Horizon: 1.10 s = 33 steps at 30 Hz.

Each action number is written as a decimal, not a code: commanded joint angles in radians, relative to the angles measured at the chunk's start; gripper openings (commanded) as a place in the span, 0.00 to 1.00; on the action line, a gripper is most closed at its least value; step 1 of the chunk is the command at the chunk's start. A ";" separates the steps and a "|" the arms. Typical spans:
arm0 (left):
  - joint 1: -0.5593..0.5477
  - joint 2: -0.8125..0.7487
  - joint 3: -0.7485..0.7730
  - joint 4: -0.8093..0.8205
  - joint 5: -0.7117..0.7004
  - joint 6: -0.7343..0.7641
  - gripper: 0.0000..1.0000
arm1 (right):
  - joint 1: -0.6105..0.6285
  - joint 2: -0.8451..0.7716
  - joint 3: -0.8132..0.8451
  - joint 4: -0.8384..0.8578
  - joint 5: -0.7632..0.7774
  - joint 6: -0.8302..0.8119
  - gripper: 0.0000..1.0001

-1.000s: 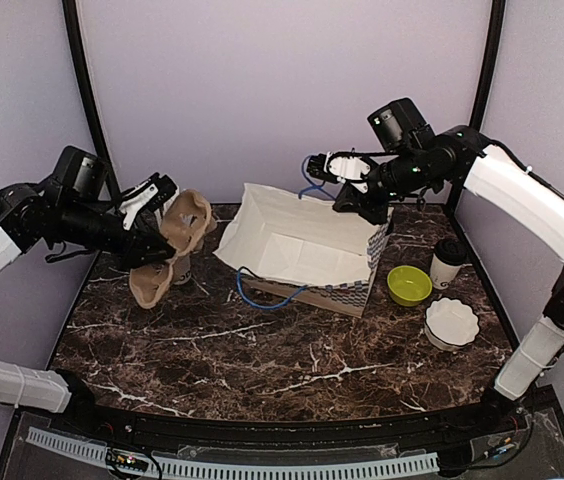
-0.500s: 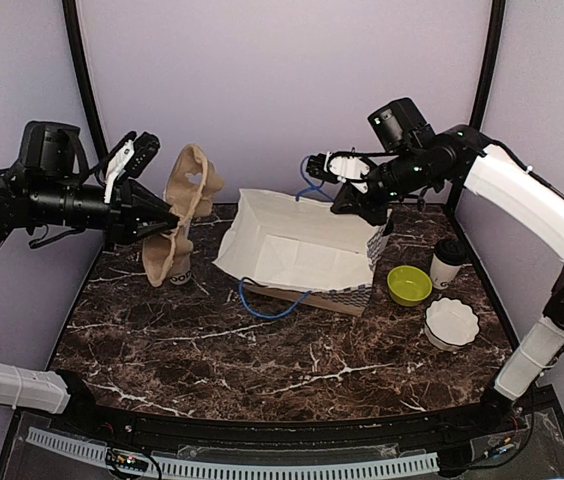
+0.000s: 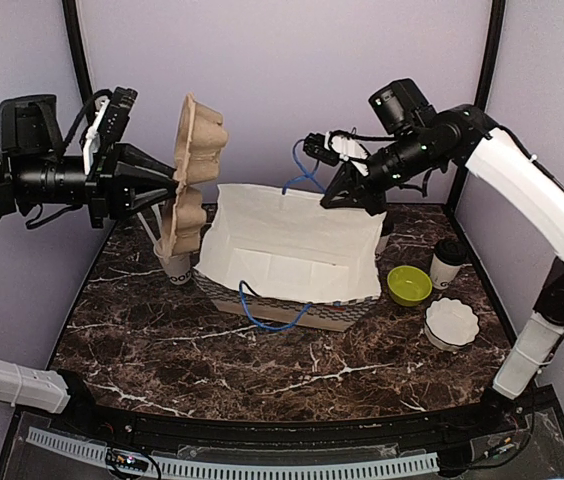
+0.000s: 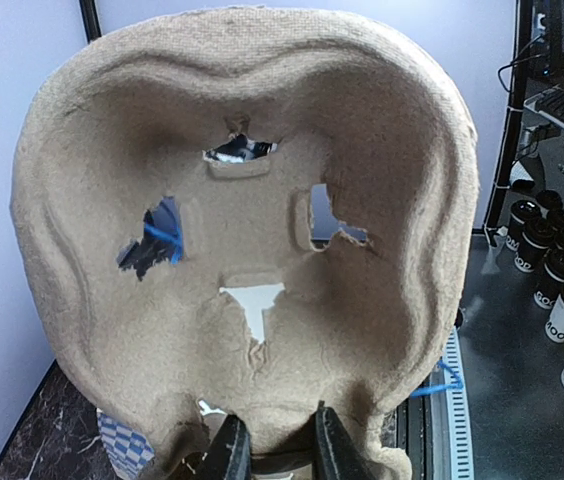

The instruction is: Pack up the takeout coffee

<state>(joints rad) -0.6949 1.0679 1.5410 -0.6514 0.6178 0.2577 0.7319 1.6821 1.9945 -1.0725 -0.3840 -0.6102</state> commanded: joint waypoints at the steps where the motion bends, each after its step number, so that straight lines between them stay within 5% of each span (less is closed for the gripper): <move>1: -0.015 -0.002 0.039 0.082 0.088 -0.031 0.20 | 0.022 0.035 0.008 -0.055 -0.096 0.033 0.00; 11: -0.060 0.050 0.005 0.130 0.142 -0.032 0.20 | 0.044 0.154 0.083 -0.128 -0.178 0.022 0.00; 20: -0.070 0.164 0.051 0.074 0.082 0.088 0.20 | 0.018 0.137 0.155 -0.100 -0.100 0.023 0.59; 26: -0.070 0.223 0.083 0.033 0.011 0.177 0.19 | -0.060 0.069 0.153 -0.104 -0.114 0.003 0.73; 33: -0.070 0.264 0.117 0.073 -0.019 0.204 0.20 | -0.235 -0.035 0.062 -0.038 -0.179 0.011 0.77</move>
<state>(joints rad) -0.7612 1.3296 1.6054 -0.6003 0.6159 0.4149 0.5728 1.7184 2.0979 -1.1709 -0.5087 -0.6048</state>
